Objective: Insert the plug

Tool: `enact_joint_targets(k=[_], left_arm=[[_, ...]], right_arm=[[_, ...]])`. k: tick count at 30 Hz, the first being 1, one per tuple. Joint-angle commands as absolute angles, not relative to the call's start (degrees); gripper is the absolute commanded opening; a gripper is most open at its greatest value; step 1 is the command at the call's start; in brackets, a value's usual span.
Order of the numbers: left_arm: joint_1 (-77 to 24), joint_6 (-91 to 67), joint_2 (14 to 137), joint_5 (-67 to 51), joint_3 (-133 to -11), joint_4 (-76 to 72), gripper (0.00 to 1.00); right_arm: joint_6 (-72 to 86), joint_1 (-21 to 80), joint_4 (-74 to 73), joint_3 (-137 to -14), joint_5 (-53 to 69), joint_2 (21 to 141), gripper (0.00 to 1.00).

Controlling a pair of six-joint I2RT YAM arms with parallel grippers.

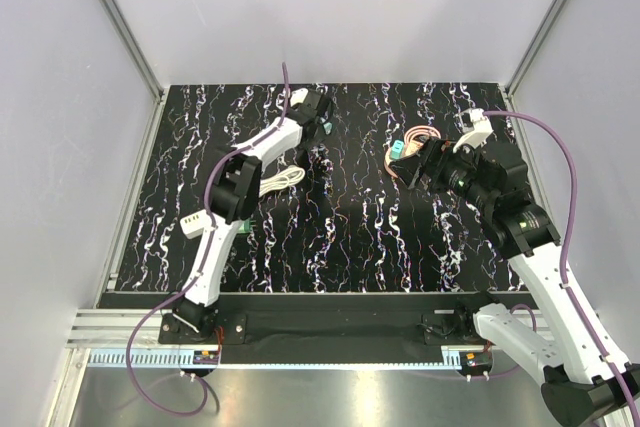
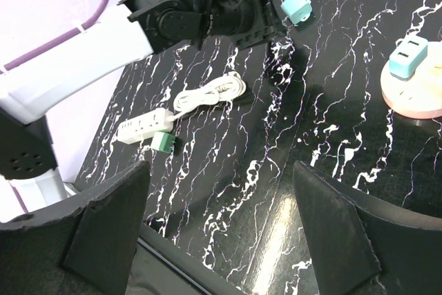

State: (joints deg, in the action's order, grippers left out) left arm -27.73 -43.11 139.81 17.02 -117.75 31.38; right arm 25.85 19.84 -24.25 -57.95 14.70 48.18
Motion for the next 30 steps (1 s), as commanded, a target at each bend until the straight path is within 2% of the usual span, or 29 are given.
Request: enact_joint_targets(k=[1, 2, 6, 10, 19, 28, 29, 30], left_arm=[[-28.39, -40.34, 132.73, 22.57, -115.49, 33.31, 0.48], [-28.39, -40.25, 132.02, 23.2, -115.14, 32.96, 0.5], [-27.95, -39.73, 130.69, 21.9, -115.22, 27.17, 0.68], [-26.46, -40.69, 135.25, 18.02, -121.54, 27.42, 0.73], [-25.23, -44.38, 145.09, 14.43, -131.21, 27.6, 0.73], [-24.96, -46.67, 151.34, 9.94, -135.69, 27.33, 0.72], [-24.87, -46.84, 151.7, 9.06, -136.14, 27.42, 0.7], [-24.87, -47.11, 151.87, 7.92, -136.06, 27.42, 0.65]], right_arm=[[25.66, 20.21, -21.88, -57.83, 16.08, 47.28, 0.9], [25.93, 20.21, -21.8, -57.75, 16.08, 47.2, 0.9], [26.02, 20.21, -21.8, -57.92, 16.35, 47.55, 0.9], [25.66, 20.21, -21.8, -58.01, 16.35, 47.29, 0.9], [25.58, 20.21, -21.97, -59.5, 16.87, 48.25, 0.9], [24.96, 20.21, -21.97, -59.33, 16.52, 49.04, 0.91], [24.96, 20.21, -21.97, -59.33, 16.44, 49.13, 0.91], [24.87, 20.21, -21.89, -59.33, 16.61, 49.13, 0.91]])
